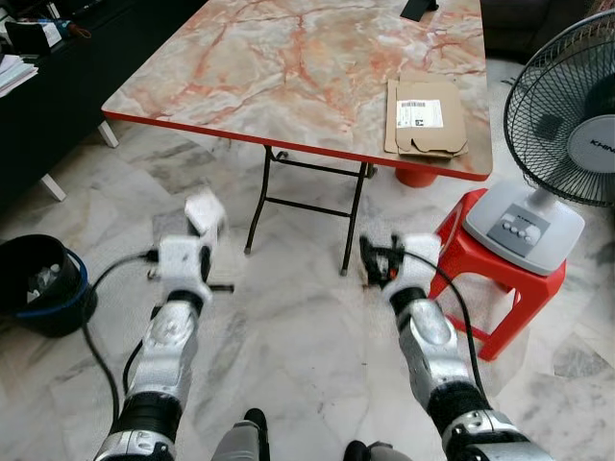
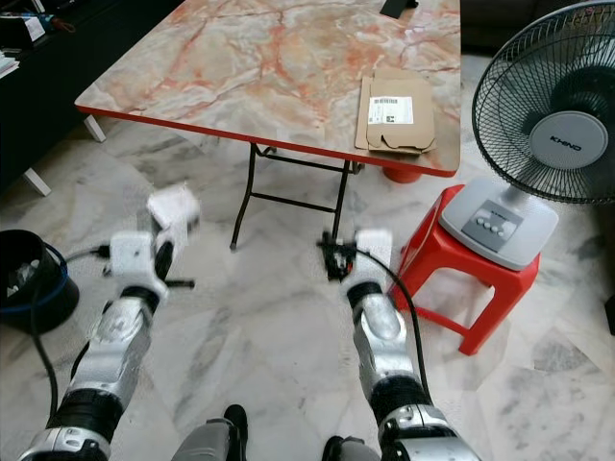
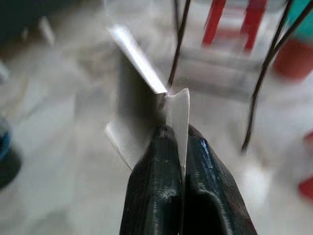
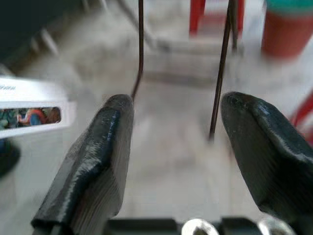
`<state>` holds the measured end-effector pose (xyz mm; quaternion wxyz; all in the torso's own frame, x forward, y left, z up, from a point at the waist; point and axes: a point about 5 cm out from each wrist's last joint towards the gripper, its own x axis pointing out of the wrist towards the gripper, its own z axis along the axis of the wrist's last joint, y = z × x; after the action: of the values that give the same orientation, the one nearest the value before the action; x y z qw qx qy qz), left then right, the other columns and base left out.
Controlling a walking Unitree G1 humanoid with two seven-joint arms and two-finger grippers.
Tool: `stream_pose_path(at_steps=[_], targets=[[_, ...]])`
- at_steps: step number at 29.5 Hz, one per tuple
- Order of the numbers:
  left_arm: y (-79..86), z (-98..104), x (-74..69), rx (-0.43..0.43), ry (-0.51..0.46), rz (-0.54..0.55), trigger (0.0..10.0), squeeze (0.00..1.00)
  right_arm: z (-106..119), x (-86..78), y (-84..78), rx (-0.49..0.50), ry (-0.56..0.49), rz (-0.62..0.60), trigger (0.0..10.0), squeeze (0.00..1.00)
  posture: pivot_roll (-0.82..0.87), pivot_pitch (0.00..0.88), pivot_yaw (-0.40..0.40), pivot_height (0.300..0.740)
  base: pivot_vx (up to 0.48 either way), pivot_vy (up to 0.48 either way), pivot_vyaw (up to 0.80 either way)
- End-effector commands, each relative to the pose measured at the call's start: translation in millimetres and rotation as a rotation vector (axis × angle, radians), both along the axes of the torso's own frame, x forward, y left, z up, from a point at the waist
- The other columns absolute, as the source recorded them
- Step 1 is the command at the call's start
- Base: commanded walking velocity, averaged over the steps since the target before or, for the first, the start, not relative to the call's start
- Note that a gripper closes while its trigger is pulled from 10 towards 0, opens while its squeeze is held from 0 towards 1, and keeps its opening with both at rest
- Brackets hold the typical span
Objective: Picking trash to rubbish bin
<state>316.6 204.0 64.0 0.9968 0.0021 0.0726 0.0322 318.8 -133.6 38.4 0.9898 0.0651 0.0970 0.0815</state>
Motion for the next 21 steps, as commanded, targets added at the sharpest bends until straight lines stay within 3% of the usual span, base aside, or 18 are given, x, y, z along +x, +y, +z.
stream_pose_path(at_steps=[1,5,6,8,13,15,17,21], targets=[[6.6,-17,-9.7,0.022,0.067,-0.002,10.0,0.00,-15,-8.8,-6.1,-0.008,0.078,-0.010,10.0,0.00,0.07,0.193,-0.004,0.740,0.000,0.000,0.00],[20.5,-52,-35.1,0.042,0.218,0.038,10.0,0.00,-47,-33.2,-17.5,-0.047,0.250,-0.039,10.0,0.00,0.07,0.191,-0.005,0.740,0.000,0.000,0.00],[27.3,-70,-51.7,0.040,0.309,0.065,10.0,0.00,-61,-46.8,-22.2,-0.069,0.330,-0.042,10.0,0.00,0.07,0.189,-0.005,0.740,0.000,0.000,0.00],[33.5,-84,-67.1,0.025,0.377,0.104,10.0,0.00,-72,-59.5,-27.7,-0.076,0.389,-0.062,10.0,0.00,0.07,0.185,-0.008,0.740,0.000,0.000,0.21],[39.2,-109,-99.4,0.040,0.508,0.138,10.0,0.00,-96,-90.7,-39.0,-0.088,0.531,-0.139,10.0,0.00,0.08,0.180,-0.011,0.740,0.000,0.000,0.66],[39.4,-111,-102.3,0.036,0.516,0.142,10.0,0.00,-97,-92.9,-39.1,-0.087,0.541,-0.141,10.0,0.00,0.08,0.180,-0.011,0.740,0.000,0.000,0.77],[40.9,-121,-117.8,0.027,0.567,0.173,10.0,0.00,-105,-104.3,-36.8,-0.103,0.582,-0.121,10.0,0.00,0.08,0.175,-0.013,0.740,0.000,0.000,0.77],[40.5,-129,-130.5,0.003,0.615,0.195,10.0,0.00,-110,-112.7,-34.9,-0.113,0.611,-0.107,10.0,0.00,0.07,0.169,-0.014,0.740,0.000,0.000,0.77]])
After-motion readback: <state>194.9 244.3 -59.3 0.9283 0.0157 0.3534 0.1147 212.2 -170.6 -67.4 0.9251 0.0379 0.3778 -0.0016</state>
